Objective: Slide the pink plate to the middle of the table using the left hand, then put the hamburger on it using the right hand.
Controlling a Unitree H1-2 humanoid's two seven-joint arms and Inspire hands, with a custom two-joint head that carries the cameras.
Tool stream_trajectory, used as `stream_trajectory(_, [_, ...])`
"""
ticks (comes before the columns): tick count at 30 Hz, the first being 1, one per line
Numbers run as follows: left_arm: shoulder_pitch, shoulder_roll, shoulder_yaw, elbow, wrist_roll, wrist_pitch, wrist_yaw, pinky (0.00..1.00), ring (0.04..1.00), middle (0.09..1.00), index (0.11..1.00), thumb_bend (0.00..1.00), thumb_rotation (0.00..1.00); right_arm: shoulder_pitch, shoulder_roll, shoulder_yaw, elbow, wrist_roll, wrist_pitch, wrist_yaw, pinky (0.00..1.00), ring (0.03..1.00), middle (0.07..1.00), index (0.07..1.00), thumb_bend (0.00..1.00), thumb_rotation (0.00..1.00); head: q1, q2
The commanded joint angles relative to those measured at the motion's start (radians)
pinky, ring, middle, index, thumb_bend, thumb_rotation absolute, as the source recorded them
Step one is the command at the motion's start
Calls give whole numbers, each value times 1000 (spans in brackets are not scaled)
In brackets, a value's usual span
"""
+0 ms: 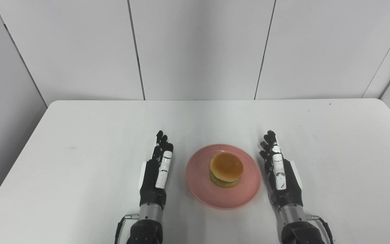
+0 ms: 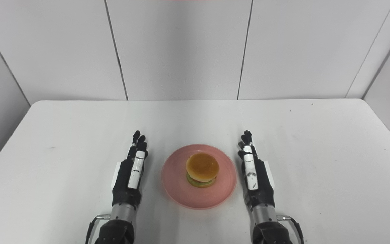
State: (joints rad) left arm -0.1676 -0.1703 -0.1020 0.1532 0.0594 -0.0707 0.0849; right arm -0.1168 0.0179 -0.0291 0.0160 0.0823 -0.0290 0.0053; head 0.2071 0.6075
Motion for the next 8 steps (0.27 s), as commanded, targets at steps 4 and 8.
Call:
stream_trajectory(4, [37,-8,7,3,-5,-7,6,1000,1000,1000,1000,610,856,30,15,9,-7,-28,54,-19,1000,1000,1000,1000,695,1000,-7,2])
stream_trajectory(8, [39,-9,10,-4,-12,2,4,1000,1000,1000,1000,634,845,32,20,13,-20,-43,74,-28,1000,1000,1000,1000,688,1000,-10,3])
